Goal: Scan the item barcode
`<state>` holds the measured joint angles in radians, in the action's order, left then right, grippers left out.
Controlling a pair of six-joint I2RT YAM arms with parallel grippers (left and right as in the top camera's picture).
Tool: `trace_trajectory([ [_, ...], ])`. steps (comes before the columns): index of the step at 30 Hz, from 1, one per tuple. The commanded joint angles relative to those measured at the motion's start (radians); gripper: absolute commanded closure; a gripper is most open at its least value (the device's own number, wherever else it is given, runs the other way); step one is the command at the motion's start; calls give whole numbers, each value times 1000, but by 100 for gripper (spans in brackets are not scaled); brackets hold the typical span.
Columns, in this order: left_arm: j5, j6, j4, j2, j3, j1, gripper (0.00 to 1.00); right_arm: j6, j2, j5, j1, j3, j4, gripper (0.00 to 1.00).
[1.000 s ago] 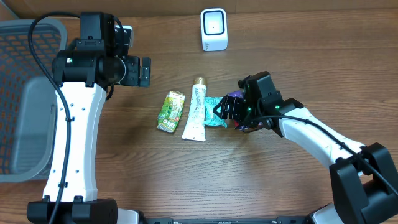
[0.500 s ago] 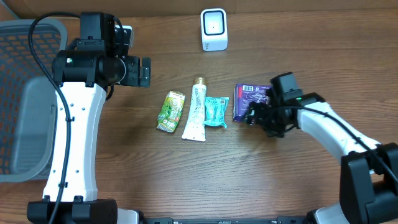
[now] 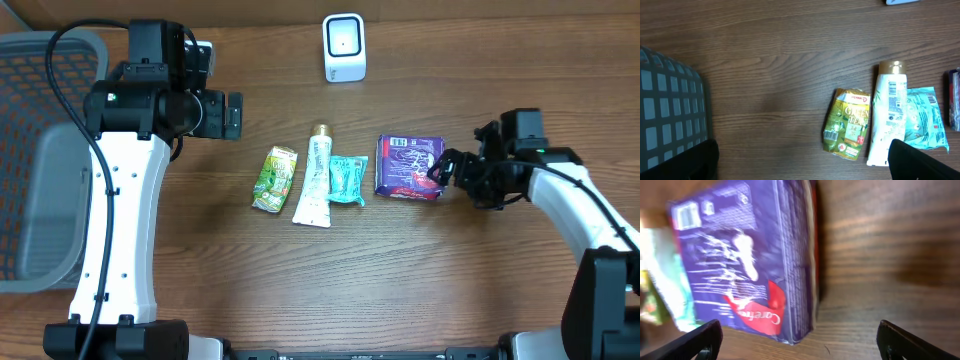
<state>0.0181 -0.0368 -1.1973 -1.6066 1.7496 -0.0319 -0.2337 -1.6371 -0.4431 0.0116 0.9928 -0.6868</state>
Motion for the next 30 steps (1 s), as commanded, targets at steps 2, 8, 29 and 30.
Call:
trace_trajectory([
  [2,-11,-23,0,5,22,-1,0,102,22,-129,27,21,28,0],
  [8,-11,-23,0,5,22,-1,0,137,3,-143,23,0,67,0],
  [29,-11,-23,0,5,22,-1,0,130,-67,-167,24,-24,135,0],
  [30,-11,-23,0,5,22,-1,0,131,-79,-174,24,-24,141,0],
])
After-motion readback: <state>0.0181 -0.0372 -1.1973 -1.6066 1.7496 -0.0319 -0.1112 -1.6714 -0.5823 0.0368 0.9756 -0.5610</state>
